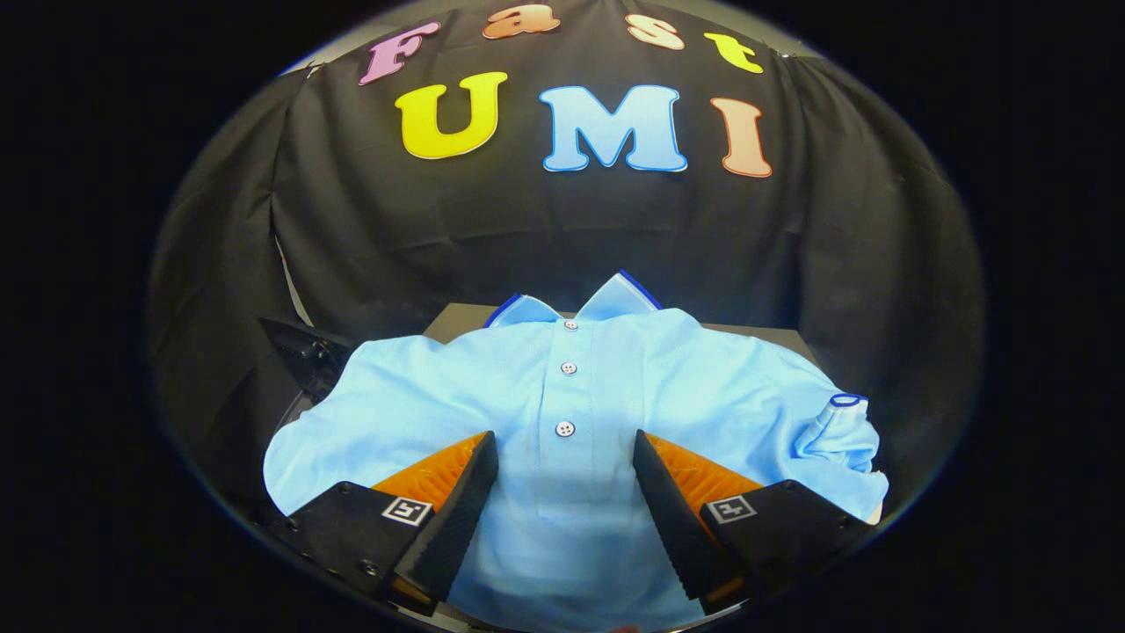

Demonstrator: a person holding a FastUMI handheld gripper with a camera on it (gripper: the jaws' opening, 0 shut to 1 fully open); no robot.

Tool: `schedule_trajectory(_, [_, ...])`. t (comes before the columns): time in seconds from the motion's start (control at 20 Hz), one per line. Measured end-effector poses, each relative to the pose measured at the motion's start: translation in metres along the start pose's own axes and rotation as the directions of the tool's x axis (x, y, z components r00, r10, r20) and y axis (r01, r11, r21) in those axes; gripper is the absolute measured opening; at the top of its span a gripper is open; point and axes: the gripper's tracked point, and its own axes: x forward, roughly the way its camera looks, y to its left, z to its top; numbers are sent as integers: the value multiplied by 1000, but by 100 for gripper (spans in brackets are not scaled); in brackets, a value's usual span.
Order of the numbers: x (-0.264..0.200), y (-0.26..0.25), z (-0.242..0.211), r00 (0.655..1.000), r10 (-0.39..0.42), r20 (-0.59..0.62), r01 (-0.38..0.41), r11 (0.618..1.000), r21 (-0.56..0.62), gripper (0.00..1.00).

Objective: Put the clothes into the washing machine and then close the washing machine lid.

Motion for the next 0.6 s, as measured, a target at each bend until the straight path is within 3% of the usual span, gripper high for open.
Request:
schedule_trajectory(0.5, [4, 2, -4, 999, 12, -36, -14, 999, -34, 96])
schedule_trajectory(0.6, [4, 12, 0, 998, 64, -23, -65, 997, -36, 95])
